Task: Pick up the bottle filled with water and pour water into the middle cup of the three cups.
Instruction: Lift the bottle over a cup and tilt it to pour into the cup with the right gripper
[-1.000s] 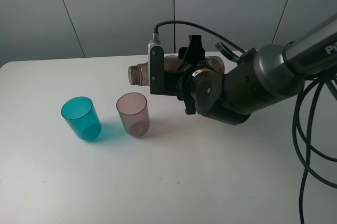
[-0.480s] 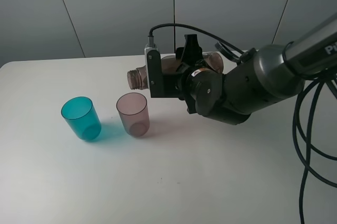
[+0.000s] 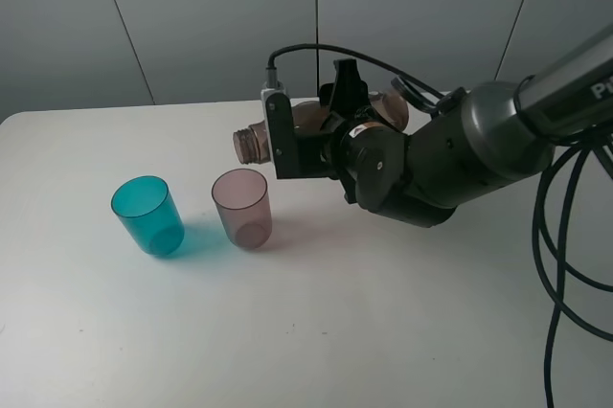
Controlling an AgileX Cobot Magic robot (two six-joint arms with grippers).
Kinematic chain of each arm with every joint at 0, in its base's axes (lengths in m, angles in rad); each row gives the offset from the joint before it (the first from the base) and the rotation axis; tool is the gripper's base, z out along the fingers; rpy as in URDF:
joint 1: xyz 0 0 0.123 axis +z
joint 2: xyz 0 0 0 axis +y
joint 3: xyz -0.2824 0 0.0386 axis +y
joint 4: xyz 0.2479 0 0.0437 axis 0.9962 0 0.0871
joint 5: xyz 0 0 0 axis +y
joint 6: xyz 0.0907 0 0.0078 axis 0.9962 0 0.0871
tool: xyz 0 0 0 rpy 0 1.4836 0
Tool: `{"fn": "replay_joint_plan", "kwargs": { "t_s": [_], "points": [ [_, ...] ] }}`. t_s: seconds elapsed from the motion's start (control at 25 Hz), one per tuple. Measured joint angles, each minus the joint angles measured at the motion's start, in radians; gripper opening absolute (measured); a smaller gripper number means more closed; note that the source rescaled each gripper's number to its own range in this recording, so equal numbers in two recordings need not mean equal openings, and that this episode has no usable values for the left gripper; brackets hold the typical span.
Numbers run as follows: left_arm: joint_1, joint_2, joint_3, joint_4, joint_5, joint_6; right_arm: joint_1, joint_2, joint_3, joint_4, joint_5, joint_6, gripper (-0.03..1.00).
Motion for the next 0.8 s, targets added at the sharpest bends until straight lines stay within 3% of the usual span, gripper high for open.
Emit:
{"fn": "replay_joint_plan", "kwargs": {
  "t_s": [0.8],
  "points": [
    [0.0,0.0,0.0,0.0,0.0,0.004,0.0,0.0,0.0,0.0,-0.004,-0.057,0.0]
  ]
}}
